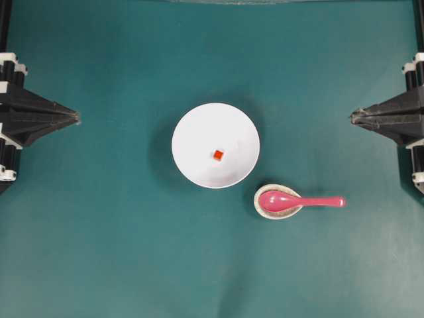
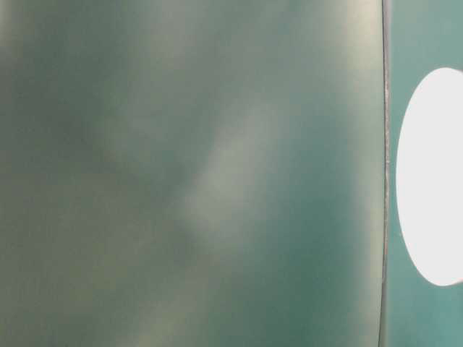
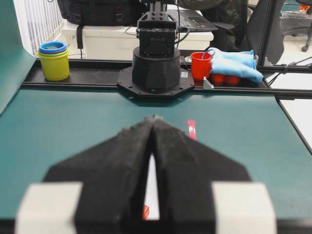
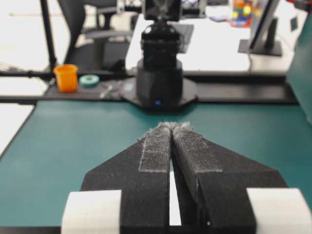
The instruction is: Grip the spoon and scoop the red block from the bowl with right arm.
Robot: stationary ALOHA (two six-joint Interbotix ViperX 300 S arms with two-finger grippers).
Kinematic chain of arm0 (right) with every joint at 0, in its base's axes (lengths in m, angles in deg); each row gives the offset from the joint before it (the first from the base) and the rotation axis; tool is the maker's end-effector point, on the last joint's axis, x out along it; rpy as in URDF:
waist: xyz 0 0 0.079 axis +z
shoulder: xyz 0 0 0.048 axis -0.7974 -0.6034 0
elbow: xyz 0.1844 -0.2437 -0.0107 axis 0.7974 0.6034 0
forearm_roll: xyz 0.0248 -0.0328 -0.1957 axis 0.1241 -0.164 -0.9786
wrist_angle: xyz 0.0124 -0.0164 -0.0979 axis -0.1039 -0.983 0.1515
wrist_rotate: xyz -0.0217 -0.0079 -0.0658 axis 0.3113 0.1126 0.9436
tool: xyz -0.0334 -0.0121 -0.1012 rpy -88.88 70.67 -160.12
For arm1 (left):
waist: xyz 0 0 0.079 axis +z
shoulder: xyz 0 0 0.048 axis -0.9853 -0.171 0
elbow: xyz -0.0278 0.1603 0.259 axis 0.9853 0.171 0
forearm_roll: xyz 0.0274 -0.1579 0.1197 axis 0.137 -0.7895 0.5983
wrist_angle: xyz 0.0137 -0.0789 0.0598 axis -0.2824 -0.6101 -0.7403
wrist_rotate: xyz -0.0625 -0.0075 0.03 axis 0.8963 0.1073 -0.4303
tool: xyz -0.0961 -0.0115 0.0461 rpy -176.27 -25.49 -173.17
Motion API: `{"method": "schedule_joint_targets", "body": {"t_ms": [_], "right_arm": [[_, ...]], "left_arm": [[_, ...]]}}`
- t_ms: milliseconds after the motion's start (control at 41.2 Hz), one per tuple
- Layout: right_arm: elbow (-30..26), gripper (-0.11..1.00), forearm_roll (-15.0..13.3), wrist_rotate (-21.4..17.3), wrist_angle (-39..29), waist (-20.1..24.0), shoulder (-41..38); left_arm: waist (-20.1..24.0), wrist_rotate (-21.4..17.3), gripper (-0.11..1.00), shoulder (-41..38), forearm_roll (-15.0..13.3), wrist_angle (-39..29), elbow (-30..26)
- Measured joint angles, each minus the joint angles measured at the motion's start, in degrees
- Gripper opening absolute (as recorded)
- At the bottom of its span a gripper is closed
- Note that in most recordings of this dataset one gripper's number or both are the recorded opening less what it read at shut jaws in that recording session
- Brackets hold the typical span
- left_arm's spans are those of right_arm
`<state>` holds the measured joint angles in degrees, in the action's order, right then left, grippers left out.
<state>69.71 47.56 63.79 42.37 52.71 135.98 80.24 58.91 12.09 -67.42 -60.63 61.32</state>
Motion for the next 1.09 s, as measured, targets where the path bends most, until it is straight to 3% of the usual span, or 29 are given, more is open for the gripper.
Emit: {"method": "schedule_joint_targets", "body": {"t_ms": [24, 48, 73, 145, 267, 703, 800, 945, 1091], "right_arm": [[0.0, 0.00, 0.1, 0.0, 0.0, 0.0, 0.0], [0.0, 0.00, 0.0, -0.4, -0.2, 0.2, -0.2], [0.0, 0.00, 0.0, -0.4, -0.4, 0.2, -0.4], [0.1, 0.00, 0.0, -0.4, -1.1, 0.3, -1.1], [0.0, 0.00, 0.0, -0.4, -1.7, 0.4, -1.9], [-0.6, 0.02, 0.3, -0.5, -3.3, 0.4, -2.0], [-1.4, 0.13, 0.5, -0.5, -4.9, 0.4, -2.1], [-2.5, 0.40, 1.1, -0.5, -7.3, 0.4, -2.1], [-3.2, 0.53, 3.2, -0.5, -9.5, 0.4, -2.1]], "left_arm": [[0.0, 0.1, 0.00, 0.0, 0.0, 0.0, 0.0], [0.1, 0.1, 0.14, -0.4, 0.0, -4.2, -0.1], [0.0, 0.2, 0.15, -0.5, 0.1, -5.6, -0.2], [0.1, 0.2, 0.06, -0.6, 0.1, -10.1, -0.2], [0.0, 0.3, 0.04, -0.6, 0.2, -13.1, -0.3], [0.0, 0.8, 0.04, -0.7, 0.2, -13.9, -0.4], [0.0, 0.9, 0.04, -0.7, 0.2, -14.1, -0.4], [0.0, 0.9, 0.04, -0.7, 0.2, -14.1, -0.4], [0.1, 0.9, 0.04, -0.9, 0.2, -14.1, -0.4]]}}
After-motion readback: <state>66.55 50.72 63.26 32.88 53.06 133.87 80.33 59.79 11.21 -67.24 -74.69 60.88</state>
